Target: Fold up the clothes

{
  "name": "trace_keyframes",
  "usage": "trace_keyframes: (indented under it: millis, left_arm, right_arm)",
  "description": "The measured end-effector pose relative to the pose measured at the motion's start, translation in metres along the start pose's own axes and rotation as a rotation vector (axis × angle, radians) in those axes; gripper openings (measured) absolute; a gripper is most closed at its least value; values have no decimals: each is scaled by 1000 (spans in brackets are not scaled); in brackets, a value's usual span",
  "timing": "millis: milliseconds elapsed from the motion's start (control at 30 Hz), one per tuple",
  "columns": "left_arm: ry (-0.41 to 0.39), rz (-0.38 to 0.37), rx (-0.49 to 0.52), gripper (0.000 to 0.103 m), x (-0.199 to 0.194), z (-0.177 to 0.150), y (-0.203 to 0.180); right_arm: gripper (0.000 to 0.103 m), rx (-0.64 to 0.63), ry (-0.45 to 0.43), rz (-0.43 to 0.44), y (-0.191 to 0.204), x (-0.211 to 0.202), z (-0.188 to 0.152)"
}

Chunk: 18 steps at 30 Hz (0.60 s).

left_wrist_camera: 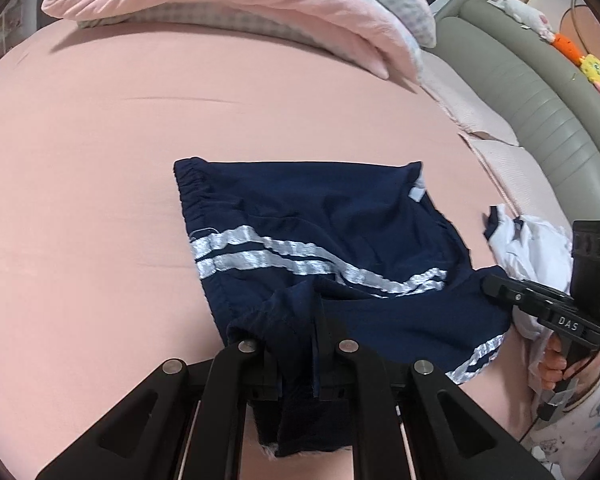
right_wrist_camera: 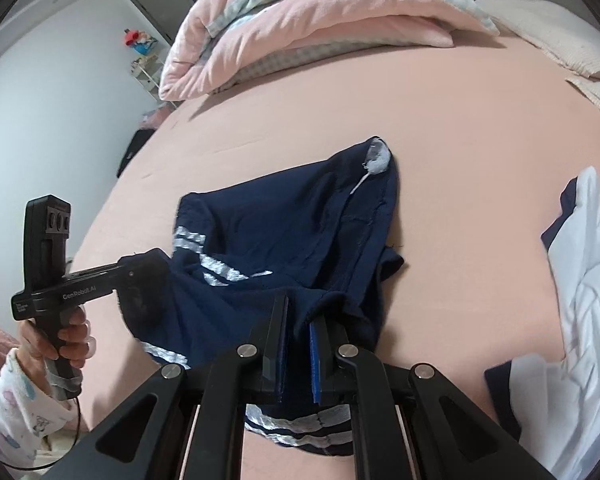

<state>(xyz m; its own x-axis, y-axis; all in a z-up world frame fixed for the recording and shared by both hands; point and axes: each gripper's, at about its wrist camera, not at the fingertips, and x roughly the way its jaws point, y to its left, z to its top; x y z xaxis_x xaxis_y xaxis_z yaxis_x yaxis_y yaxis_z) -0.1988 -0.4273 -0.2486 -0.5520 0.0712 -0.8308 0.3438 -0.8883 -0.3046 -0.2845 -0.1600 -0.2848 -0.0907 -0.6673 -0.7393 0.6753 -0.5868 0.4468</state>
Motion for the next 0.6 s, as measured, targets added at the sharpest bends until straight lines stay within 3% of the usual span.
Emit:
trace_keyframes:
  millis: [433,500,600]
  left_arm:
    - [64,23,16,11,17,-3,6]
    - [56,32,17,18,12,-3,5]
    - [43,23,13,42,3,-3,5]
  right_arm:
    - [7,61,43,-45,-20,21,-1]
    - [7,62,54,-53,-20,24,0]
    - [8,61,67,-62,-20,24,1]
